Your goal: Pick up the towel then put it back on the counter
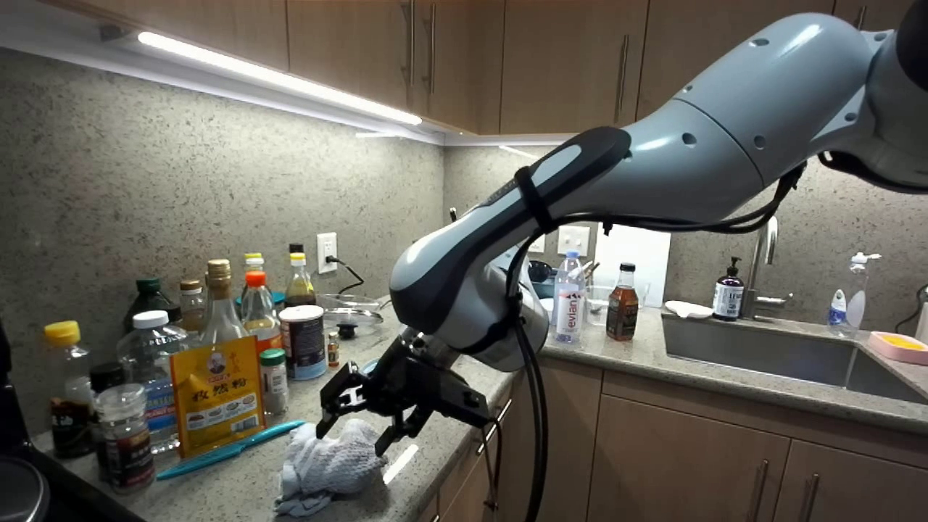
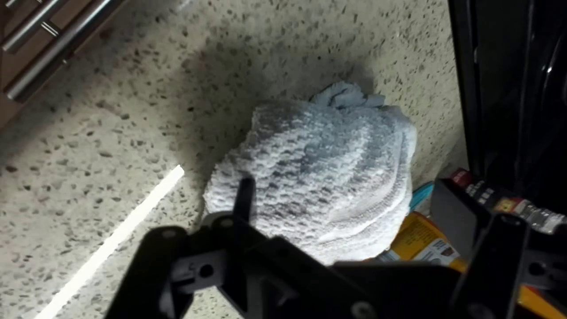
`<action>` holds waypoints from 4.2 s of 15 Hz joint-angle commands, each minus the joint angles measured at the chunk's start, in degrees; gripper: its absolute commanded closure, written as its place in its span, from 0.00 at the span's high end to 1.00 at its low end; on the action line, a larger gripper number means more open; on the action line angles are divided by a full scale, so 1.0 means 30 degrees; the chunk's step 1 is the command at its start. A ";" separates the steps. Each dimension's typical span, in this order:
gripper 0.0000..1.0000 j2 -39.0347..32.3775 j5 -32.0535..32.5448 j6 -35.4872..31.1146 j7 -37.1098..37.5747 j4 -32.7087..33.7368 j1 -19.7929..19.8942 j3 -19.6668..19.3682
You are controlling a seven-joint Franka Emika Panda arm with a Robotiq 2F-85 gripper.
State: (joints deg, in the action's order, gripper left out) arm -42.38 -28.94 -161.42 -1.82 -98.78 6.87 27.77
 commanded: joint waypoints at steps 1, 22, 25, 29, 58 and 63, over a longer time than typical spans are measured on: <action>1.00 0.0080 -0.0268 0.0093 0.0736 0.0167 -0.0765 -0.0877; 1.00 -0.0982 -0.0024 -0.1296 0.8882 0.1182 -0.6189 -0.4651; 0.67 -0.1088 0.1126 -0.1895 0.9264 0.1553 -0.7482 -0.6165; 0.39 -0.0856 0.4213 -0.2437 0.8745 0.1668 -0.9330 -0.8956; 0.03 0.4705 1.6414 -1.2079 0.8429 -0.2591 -1.5711 -1.7637; 0.03 0.3400 1.5510 -1.2125 0.8082 -0.1285 -1.6398 -1.8365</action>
State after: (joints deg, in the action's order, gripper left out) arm -32.19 17.59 -197.80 22.42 -102.64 -42.33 -27.33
